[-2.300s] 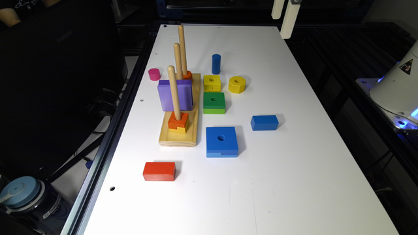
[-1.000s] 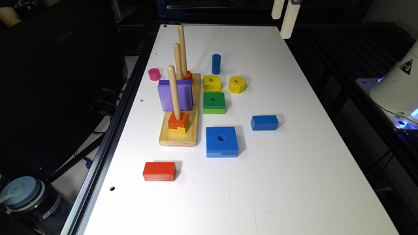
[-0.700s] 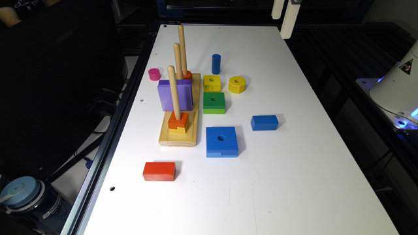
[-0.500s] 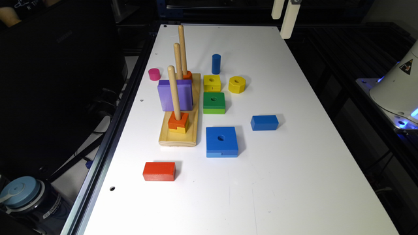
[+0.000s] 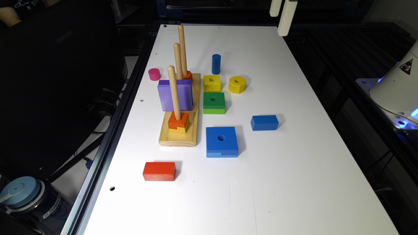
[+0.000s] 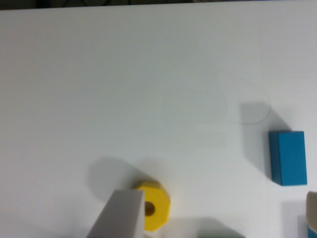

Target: Pick up green block.

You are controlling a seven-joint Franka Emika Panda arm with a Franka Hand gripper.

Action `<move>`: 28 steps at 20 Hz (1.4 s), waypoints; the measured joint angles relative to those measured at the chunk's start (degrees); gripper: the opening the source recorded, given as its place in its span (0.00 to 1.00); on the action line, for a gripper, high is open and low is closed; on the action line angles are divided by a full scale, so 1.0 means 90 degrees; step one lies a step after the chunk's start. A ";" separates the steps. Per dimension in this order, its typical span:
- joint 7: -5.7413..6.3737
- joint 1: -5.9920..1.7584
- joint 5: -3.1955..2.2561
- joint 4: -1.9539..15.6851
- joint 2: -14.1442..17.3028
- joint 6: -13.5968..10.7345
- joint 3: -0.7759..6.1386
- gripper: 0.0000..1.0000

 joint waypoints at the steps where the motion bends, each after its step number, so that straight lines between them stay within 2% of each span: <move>1: 0.0000 0.0000 0.0000 0.0026 0.0046 0.0034 0.0003 1.00; 4: 0.0001 -0.0002 -0.0005 0.0172 0.0250 0.0121 0.0007 1.00; 13: 0.0029 -0.0005 -0.0038 0.0955 0.1067 0.0150 0.0031 1.00; 16: 0.0034 -0.0005 -0.0047 0.1141 0.1249 0.0150 0.0035 1.00; 20: 0.0077 -0.0005 -0.0053 0.1403 0.1477 0.0150 0.0082 1.00; 23: 0.0197 -0.0003 -0.0101 0.1771 0.1804 0.0150 0.0174 1.00; 25: 0.0315 0.0003 -0.0161 0.2073 0.2091 0.0148 0.0250 1.00; 26: 0.0399 0.0003 -0.0212 0.2272 0.2288 0.0141 0.0303 1.00; 28: 0.0493 0.0002 -0.0294 0.2500 0.2524 0.0123 0.0350 1.00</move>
